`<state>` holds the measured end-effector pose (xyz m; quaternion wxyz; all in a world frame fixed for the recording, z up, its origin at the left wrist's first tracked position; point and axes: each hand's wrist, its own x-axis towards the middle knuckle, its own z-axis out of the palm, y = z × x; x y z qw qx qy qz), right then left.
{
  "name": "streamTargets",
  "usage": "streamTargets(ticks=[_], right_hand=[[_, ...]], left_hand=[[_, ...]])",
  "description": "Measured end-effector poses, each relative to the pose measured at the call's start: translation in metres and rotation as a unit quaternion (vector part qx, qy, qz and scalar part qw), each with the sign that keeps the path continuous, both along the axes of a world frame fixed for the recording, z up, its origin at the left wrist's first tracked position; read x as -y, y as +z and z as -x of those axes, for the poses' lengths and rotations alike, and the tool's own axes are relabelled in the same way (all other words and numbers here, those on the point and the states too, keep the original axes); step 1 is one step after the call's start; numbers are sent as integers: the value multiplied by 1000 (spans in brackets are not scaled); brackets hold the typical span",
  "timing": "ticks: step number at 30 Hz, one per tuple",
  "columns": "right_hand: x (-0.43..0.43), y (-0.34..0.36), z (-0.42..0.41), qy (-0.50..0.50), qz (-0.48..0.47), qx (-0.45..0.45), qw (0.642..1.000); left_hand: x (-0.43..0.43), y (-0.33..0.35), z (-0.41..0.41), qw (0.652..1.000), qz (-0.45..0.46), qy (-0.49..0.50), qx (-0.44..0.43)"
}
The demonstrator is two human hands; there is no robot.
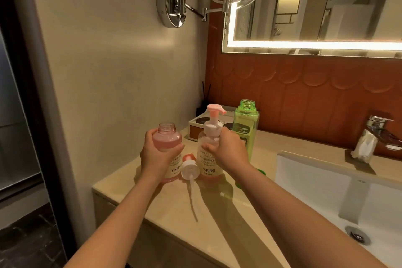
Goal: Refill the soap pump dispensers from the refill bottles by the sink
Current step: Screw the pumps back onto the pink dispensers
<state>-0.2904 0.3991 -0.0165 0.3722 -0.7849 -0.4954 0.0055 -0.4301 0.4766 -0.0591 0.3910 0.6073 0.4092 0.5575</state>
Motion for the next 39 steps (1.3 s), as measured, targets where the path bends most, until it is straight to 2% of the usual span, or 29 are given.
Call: streamTargets(ticks=[8,11,14,19,23,29,33,39], right_hand=[[-24,0,1,-15,12,27,999],[-20,-2,3,-26,-45,56,997],[-9,-3,12,19,-76,111,991],[-3,-3,32,111,80,232,963],[-14,-8,45,119,166,252,946],[-23,-12,52,109,222,264,932],[-23,-20,49,114,242,223,937],[8,1,35,155,152,73,973]], left_hand=[[-10,-4,10,999,-11,-46,-14],[-10,-3,13,998,-15,-65,-6],[-9,-6,20,997,-8,-79,9],[-6,-10,32,994,-8,-104,37],[-2,-11,37,993,-23,-106,43],[0,-12,43,990,-26,-127,47],[3,-12,46,989,-22,-142,45],[14,-9,50,986,-21,-161,42]])
